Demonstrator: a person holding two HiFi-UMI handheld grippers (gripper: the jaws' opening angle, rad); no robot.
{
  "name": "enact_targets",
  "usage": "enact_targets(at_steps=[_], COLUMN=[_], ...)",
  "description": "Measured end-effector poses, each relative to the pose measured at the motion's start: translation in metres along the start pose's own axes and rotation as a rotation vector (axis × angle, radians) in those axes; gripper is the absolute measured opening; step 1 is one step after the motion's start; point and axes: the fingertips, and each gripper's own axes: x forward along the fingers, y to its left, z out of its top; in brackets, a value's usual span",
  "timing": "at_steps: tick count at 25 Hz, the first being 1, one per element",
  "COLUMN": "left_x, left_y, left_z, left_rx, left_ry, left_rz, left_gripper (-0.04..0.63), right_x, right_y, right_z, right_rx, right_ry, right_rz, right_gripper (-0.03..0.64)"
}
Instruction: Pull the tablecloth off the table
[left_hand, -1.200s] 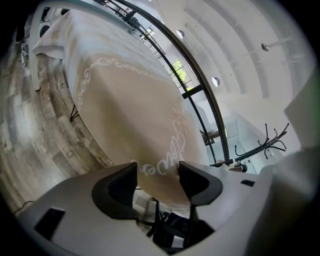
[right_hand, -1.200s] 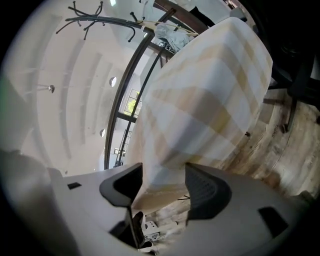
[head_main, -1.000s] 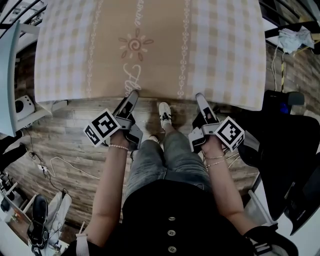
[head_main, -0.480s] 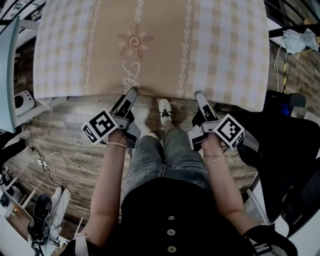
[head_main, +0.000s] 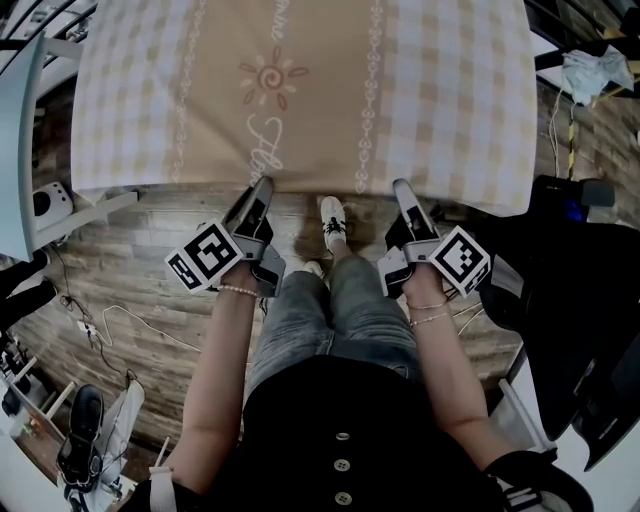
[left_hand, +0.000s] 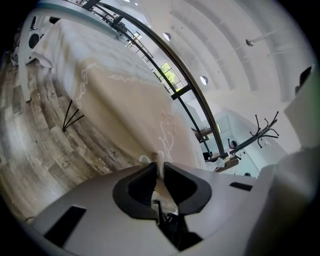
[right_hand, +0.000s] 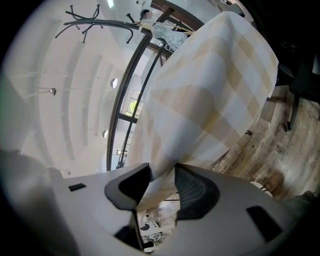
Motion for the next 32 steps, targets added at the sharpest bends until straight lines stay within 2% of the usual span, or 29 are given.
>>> enact_targets(at_steps=[2, 4, 5, 13, 22, 27, 32], left_x=[-0.001, -0.002, -0.003, -0.012, -0.013, -0.005, -0.029], left_y=[-0.002, -0.004, -0.004, -0.015, -0.018, -0.032, -0.023], left_z=[0.0, 0.0, 0.001, 0.004, 0.007, 0.024, 0.005], left_rx=[0.0, 0.001, 0.008, 0.058, 0.089, 0.088, 0.108], left_ry=[-0.006, -0.014, -0.016, 0.005, -0.025, -0.046, -0.064], left_rz=[-0.005, -0.009, -0.012, -0.049, -0.067, -0.079, -0.098], left_gripper=[0.038, 0.025, 0.021, 0.017, 0.017, 0.017, 0.015], right_x=[-0.003, -0.007, -0.007, -0.013, -0.007, 0.002, -0.021], right_y=[0.004, 0.011, 0.013, 0.024, 0.03, 0.048, 0.041], right_z=[0.0, 0.0, 0.0, 0.001, 0.01, 0.03, 0.008], right_rx=[-0.026, -0.097, -0.126, -0.155, -0.182, -0.198, -0.202], right_ry=[-0.015, -0.022, -0.021, -0.033, -0.058, -0.076, -0.097], right_rz=[0.014, 0.027, 0.032, 0.039, 0.07, 0.079, 0.103], right_gripper=[0.148, 0.05, 0.035, 0.028, 0.027, 0.027, 0.026])
